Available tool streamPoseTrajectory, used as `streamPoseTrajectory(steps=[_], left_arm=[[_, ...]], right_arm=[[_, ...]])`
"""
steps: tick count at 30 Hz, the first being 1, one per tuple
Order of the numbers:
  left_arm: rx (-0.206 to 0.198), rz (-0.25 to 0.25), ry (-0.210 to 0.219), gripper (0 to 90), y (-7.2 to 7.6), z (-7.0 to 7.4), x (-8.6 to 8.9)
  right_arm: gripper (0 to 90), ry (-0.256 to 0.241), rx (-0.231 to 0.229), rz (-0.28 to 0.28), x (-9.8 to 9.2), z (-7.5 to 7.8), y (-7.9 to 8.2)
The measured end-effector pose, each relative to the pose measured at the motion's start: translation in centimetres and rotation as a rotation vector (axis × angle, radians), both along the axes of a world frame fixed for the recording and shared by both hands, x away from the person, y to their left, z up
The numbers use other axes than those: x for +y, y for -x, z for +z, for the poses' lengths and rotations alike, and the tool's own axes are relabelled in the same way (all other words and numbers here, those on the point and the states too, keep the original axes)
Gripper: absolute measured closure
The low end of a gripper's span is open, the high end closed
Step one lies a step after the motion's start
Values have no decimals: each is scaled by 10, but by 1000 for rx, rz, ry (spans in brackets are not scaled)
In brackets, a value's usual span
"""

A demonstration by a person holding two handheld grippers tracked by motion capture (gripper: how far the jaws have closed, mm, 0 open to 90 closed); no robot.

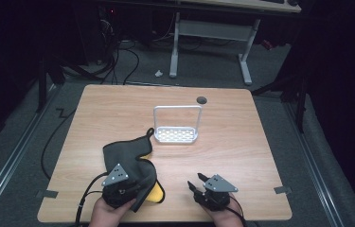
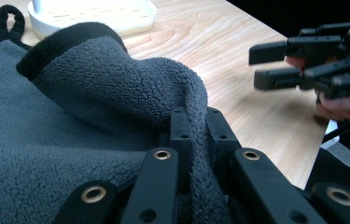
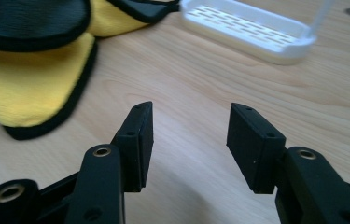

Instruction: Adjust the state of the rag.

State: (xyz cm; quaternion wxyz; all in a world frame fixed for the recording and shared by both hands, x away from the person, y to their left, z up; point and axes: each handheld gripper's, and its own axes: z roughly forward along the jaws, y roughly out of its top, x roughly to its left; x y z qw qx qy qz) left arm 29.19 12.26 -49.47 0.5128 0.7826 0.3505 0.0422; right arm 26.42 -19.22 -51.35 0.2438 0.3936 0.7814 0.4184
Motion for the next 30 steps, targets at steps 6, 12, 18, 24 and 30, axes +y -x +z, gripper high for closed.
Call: streamPoseTrajectory(steps=[6, 12, 18, 24, 30], left_arm=[[-14, 20, 17, 835, -2, -3, 4], [-14, 49, 49, 835, -5, -2, 12], [-20, 61, 66, 835, -4, -1, 19], [-32, 86, 83, 835, -3, 2, 29], [-35, 105, 92, 835, -3, 3, 38]], right_arm=[[499, 17, 30, 94, 39, -3, -1], [491, 54, 59, 194, 76, -9, -6], [523, 85, 90, 225, 98, -14, -16], [650, 123, 135, 225, 108, -18, -23], [847, 138, 127, 216, 107, -16, -22]])
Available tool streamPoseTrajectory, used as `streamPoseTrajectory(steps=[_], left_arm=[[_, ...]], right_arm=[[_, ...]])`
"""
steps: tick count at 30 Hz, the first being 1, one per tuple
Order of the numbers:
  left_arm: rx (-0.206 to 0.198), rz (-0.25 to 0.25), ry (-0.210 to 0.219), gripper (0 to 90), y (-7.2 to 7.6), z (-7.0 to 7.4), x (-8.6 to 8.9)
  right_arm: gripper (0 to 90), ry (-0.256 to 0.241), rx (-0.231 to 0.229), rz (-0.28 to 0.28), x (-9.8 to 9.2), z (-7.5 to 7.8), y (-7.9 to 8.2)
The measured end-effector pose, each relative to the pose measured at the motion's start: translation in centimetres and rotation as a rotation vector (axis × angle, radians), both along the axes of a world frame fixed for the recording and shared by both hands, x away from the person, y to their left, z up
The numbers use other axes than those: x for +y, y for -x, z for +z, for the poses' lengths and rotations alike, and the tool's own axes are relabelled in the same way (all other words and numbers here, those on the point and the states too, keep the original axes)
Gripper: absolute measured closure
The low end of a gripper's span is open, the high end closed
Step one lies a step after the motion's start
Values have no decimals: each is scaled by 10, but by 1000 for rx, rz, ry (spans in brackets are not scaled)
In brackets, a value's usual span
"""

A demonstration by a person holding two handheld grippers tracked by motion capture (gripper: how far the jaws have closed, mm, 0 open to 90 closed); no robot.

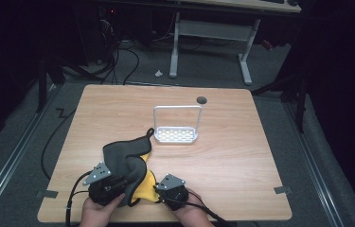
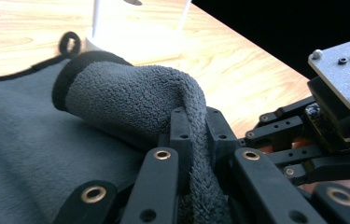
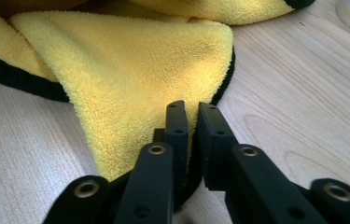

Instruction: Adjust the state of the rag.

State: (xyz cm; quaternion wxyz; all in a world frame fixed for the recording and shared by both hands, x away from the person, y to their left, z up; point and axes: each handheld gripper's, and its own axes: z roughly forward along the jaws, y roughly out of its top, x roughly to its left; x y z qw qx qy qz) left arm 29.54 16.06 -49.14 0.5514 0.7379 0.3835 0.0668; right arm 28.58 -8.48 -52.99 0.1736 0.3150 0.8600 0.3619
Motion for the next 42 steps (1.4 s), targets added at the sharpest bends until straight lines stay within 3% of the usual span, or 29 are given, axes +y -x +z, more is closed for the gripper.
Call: streamPoseTrajectory(steps=[7, 10, 15, 18, 24, 25, 29, 32, 36, 39, 42], left_arm=[[-13, 24, 0, 835, 0, 2, 7], [-16, 32, 0, 835, 0, 2, 11], [-22, 36, 2, 835, 0, 2, 12], [-20, 16, -13, 834, 2, -1, 6], [-6, -51, -67, 831, 7, -10, -14], [5, -81, -90, 828, 9, -14, -23], [26, -123, -129, 818, 13, -21, -37], [50, -142, -159, 810, 16, -28, -44], [92, -125, -153, 792, 18, -31, -39], [113, -98, -157, 723, 19, -33, -28], [146, -43, -124, 654, 17, -32, -12]], right_arm=[[853, -11, -40, -46, -13, 8, 1], [856, -13, -70, -96, -33, 14, -2], [859, -10, -66, -168, -60, 15, -5], [860, -12, -67, -239, -87, 18, -7], [860, -20, -77, -297, -116, 24, -6], [861, -5, -78, -305, -126, 23, -2], [859, 32, -70, -321, -146, 18, 10], [859, 14, -43, -329, -154, 15, 12], [854, 22, -36, -325, -151, 13, 11], [847, 35, -33, -308, -149, 11, 12], [837, 19, -20, -318, -152, 11, 10]])
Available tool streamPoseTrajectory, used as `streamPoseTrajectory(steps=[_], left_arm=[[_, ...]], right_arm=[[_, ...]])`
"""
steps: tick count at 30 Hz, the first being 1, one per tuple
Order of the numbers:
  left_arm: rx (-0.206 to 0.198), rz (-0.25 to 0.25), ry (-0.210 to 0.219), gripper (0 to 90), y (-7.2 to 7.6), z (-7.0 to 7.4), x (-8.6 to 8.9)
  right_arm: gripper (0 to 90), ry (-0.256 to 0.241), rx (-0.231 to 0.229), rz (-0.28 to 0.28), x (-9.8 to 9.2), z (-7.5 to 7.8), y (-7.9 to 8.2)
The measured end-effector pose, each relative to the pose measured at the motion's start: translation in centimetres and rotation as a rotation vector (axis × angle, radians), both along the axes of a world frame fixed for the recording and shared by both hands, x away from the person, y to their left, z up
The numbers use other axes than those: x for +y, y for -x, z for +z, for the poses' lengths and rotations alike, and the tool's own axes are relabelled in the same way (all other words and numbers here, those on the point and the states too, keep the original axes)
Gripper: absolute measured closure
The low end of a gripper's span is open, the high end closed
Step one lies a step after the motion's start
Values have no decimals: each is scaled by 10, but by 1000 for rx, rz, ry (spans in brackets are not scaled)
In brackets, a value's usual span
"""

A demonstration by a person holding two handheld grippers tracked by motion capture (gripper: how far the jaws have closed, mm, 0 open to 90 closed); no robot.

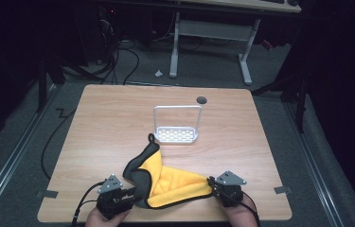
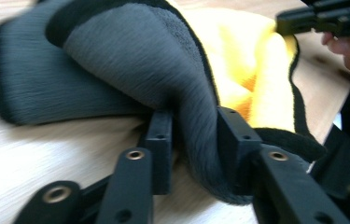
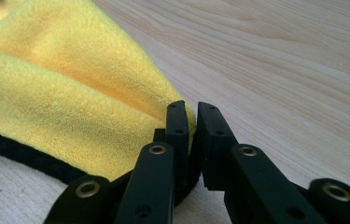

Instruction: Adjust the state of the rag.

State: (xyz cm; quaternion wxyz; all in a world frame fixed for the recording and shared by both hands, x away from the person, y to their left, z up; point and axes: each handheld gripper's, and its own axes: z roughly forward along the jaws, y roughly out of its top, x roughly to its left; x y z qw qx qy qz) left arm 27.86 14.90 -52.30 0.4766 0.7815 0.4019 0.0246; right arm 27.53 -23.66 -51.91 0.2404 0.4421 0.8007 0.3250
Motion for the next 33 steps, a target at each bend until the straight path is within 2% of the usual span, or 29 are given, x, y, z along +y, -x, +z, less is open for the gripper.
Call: streamPoseTrajectory(steps=[1, 4, 8, 10, 13, 15, 18, 19, 21, 22, 23, 24, 25, 27, 28, 29, 30, 31, 32, 33], left_arm=[[0, 0, 0, 634, 0, 0, 0], [-3, 51, 29, 597, -3, 4, 9], [-35, 80, 22, 560, -4, 10, 18], [-53, 111, 28, 552, -6, 14, 25], [-43, 166, 66, 541, -10, 18, 40], [-20, 179, 65, 534, -17, 21, 43], [-15, 164, 66, 498, -24, 25, 35], [-10, 145, 81, 448, -35, 31, 24], [-7, 135, 97, 427, -41, 33, 18], [-8, 121, 110, 409, -49, 37, 10], [6, 106, 121, 354, -60, 41, -3], [6, 106, 121, 337, -60, 41, -3], [20, 93, 112, 337, -66, 42, -11], [52, 67, 62, 327, -76, 39, -27], [104, 40, -20, 422, -83, 29, -39], [104, 40, -20, 535, -83, 29, -39], [115, 36, -53, 535, -83, 25, -41], [107, 33, -77, 650, -82, 21, -42], [94, 42, -87, 836, -78, 21, -39], [94, 42, -87, 896, -78, 21, -39]], right_arm=[[837, 0, 0, 0, 0, 0, 0], [834, -4, -1, -2, -1, 0, 0], [833, 1, 1, -8, 0, 1, 1], [833, 10, -2, -7, 1, 1, 1], [833, 12, -1, 0, 0, 0, 0], [833, 3, 2, 2, -2, 0, 0], [833, -3, 4, 5, -4, 0, 0], [833, -4, 3, 11, -4, 0, 0], [833, -4, 3, 11, -4, 0, 0], [833, -3, 3, 10, -4, 0, 0], [833, -4, 3, 10, -4, 0, -1], [833, -4, 3, 10, -4, 0, -1], [833, -4, 3, 11, -4, 0, -1], [833, -1, 5, 10, -4, -1, -1], [833, 0, 7, 8, -4, -2, -2], [833, 0, 7, 8, -4, -2, -2], [833, -1, 6, 11, -4, -2, -3], [833, 1, 6, 10, -4, -2, -3], [834, 8, 6, 9, -4, -2, -2], [834, 8, 6, 9, -4, -2, -2]])
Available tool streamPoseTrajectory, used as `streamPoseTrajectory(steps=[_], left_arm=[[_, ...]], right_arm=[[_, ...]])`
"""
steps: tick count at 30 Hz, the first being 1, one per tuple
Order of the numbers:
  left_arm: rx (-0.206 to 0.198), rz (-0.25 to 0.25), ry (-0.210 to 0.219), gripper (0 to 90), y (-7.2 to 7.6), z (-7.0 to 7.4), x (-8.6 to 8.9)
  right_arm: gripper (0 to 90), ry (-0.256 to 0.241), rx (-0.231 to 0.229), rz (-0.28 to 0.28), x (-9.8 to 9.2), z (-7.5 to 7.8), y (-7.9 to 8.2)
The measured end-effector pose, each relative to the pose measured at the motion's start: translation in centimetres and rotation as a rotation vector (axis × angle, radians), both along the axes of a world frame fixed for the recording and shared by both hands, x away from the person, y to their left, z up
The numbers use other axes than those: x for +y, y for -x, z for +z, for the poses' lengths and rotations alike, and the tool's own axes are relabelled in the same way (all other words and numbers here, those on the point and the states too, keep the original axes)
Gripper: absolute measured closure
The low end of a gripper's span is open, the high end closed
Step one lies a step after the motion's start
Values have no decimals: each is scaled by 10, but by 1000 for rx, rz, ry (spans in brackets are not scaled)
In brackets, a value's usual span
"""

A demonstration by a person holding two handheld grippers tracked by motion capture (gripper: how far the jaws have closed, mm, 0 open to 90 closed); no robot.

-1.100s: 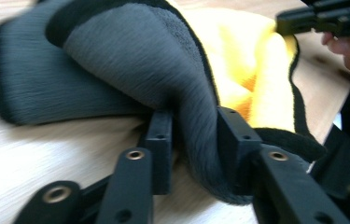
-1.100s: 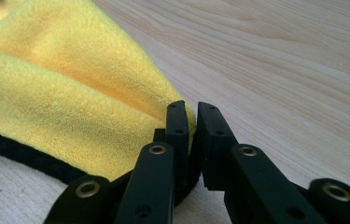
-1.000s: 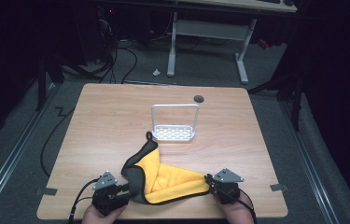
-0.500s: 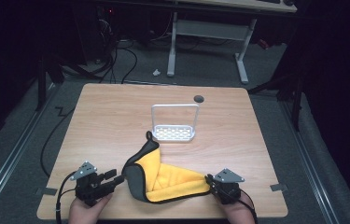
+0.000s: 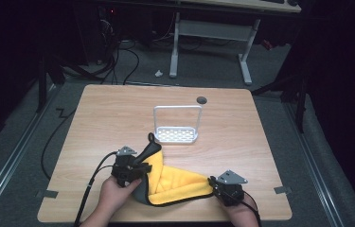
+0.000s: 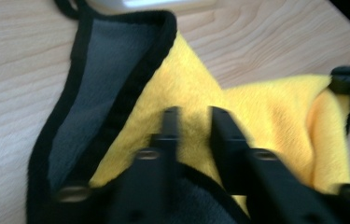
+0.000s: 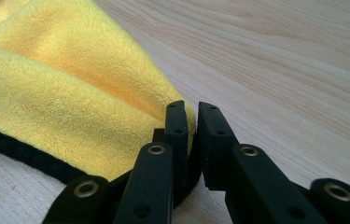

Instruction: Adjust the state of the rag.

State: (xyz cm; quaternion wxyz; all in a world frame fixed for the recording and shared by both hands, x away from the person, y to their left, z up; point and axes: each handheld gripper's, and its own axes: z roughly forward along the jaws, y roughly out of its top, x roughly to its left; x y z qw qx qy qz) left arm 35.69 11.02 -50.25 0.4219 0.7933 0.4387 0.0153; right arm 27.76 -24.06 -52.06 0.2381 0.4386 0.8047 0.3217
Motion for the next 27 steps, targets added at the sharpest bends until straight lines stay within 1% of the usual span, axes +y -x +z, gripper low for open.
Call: streamPoseTrajectory(steps=[2, 4, 6, 7, 8, 9, 10, 11, 12, 13, 14, 15, 17, 18, 19, 20, 21, 22, 23, 24, 25, 26, 27], left_arm=[[-26, 10, 23, 898, 7, 3, 9], [-49, 29, 27, 898, 16, 6, 19], [-70, 42, 36, 899, 26, 7, 32], [-82, 57, 45, 899, 34, 7, 44], [-81, 63, 45, 898, 35, 6, 48], [-81, 63, 45, 898, 35, 6, 48], [-82, 69, 45, 898, 33, 6, 51], [-76, 72, 58, 896, 30, 8, 51], [-70, 79, 83, 735, 23, 11, 49], [-78, 80, 107, 735, 16, 15, 44], [-90, 77, 112, 574, 5, 19, 35], [-89, 71, 106, 574, -3, 20, 29], [-70, 44, 84, 493, -23, 19, 11], [-61, 35, 36, 453, -32, 16, 1], [-36, 20, -33, 447, -42, 10, -10], [-36, 20, -33, 451, -42, 10, -10], [-4, 6, -42, 451, -44, 5, -14], [11, -16, -78, 614, -43, 0, -18], [11, -16, -78, 691, -43, 0, -18], [-12, -21, -82, 799, -38, 1, -18], [-32, -19, -78, 799, -34, 4, -16], [-55, -17, -64, 843, -27, 9, -12], [-69, -13, -55, 853, -23, 13, -9]], right_arm=[[835, 0, -1, -2, 0, 0, 0], [835, 1, 1, -5, 0, 0, 0], [835, -1, 2, -9, 0, -1, -1], [835, 5, 2, -14, -1, -1, -1], [836, 3, 3, -19, -1, 0, -1], [836, 3, 3, -19, -1, 0, -1], [835, 3, 2, -19, -2, 0, -1], [835, 4, 5, -19, -2, 0, 0], [835, 7, 4, -18, -2, 0, -1], [835, 7, 4, -18, -2, 0, -1], [835, 7, 7, -20, -2, -1, -1], [835, 9, 9, -24, -1, -1, -2], [836, 13, 9, -24, 0, -2, -2], [835, 15, 6, -23, 0, -2, -2], [835, 15, 7, -22, 0, -2, -2], [835, 15, 7, -22, 0, -2, -2], [835, 9, 9, -22, -1, -2, -2], [836, 4, 13, -20, -2, -3, -2], [836, 4, 13, -20, -2, -3, -2], [836, 2, 13, -20, -2, -3, -3], [836, 2, 13, -20, -2, -3, -3], [836, 2, 13, -19, -3, -3, -3], [836, 2, 14, -19, -3, -3, -3]])
